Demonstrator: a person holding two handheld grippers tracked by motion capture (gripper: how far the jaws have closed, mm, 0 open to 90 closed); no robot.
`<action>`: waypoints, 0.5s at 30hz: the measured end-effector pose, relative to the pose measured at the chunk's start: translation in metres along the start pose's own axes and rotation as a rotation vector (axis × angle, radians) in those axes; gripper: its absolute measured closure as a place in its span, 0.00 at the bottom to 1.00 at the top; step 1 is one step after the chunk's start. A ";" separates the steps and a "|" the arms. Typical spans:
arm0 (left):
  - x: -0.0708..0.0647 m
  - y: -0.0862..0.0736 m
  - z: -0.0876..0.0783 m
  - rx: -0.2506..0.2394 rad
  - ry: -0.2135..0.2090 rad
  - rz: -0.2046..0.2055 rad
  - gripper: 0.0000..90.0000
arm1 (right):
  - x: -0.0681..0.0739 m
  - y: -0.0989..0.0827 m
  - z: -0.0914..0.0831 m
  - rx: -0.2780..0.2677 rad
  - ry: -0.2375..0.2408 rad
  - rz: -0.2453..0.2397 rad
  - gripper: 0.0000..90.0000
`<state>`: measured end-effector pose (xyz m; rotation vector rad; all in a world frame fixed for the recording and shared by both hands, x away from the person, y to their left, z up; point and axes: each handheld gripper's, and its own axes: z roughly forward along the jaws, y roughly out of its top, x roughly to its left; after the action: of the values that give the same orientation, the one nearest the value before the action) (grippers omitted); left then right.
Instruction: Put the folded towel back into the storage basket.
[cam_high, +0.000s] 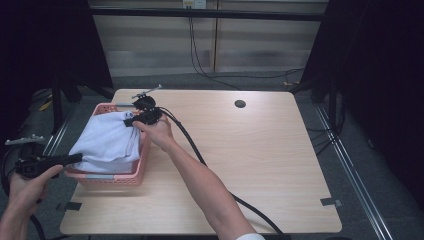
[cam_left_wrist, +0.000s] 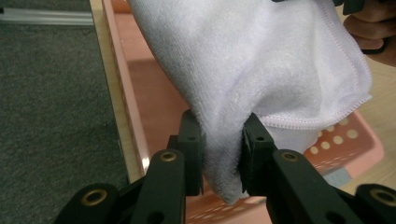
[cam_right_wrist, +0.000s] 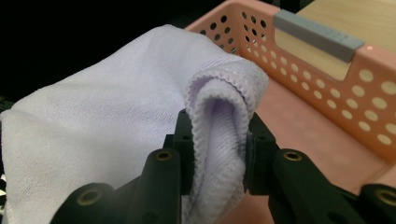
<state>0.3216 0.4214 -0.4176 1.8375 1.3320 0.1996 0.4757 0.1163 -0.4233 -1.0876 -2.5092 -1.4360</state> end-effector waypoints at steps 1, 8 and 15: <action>0.001 0.000 0.003 0.007 0.002 -0.001 0.82 | -0.002 -0.002 0.002 -0.003 -0.002 0.004 0.80; -0.004 -0.003 0.012 0.038 0.013 -0.002 0.71 | -0.010 -0.012 0.011 0.031 -0.026 -0.007 0.64; -0.014 0.005 0.011 0.009 0.037 0.033 0.46 | -0.014 -0.013 0.006 0.006 -0.010 -0.044 0.43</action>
<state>0.3251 0.4039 -0.4168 1.8719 1.3304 0.2464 0.4801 0.1091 -0.4418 -1.0473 -2.5585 -1.4360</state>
